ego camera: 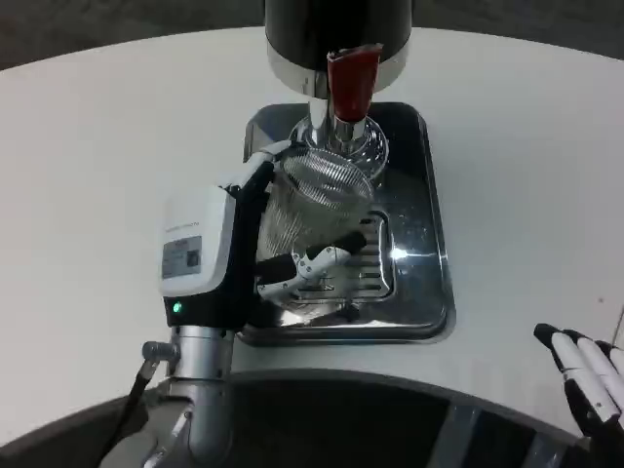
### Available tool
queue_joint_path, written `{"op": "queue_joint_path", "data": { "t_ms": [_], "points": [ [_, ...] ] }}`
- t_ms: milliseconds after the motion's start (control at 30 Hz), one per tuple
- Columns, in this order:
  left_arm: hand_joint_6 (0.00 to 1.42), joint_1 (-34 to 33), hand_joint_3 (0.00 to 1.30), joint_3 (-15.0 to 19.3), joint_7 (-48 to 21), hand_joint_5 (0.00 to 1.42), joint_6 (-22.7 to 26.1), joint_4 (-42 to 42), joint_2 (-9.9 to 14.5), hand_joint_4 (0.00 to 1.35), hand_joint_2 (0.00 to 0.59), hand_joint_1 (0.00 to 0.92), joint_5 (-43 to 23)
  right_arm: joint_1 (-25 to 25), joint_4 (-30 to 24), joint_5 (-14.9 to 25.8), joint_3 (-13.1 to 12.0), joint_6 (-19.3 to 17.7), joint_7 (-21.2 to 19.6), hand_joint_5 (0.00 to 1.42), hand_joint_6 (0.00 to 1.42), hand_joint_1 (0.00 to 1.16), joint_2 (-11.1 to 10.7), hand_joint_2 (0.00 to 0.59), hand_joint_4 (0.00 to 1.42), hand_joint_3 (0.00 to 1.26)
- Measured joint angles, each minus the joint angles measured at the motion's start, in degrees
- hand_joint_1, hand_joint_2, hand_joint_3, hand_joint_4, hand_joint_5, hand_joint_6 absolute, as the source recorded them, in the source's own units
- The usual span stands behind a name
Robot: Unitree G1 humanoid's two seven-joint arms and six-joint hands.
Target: Grasp the cup under the faucet to collect the drink, then remove the cup.
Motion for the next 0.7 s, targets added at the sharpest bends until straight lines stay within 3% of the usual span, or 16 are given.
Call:
{"op": "queue_joint_path", "data": {
  "t_ms": [700],
  "points": [
    [1.42,-7.9,1.06,-2.2,2.8,1.22,-0.2,10.1,-2.9,1.13,0.225,0.528,-0.7,1.0,0.0,0.8,-0.7,0.1,0.6,0.0,0.0,0.62,1.8,0.357,0.0,0.0]
  ]
}}
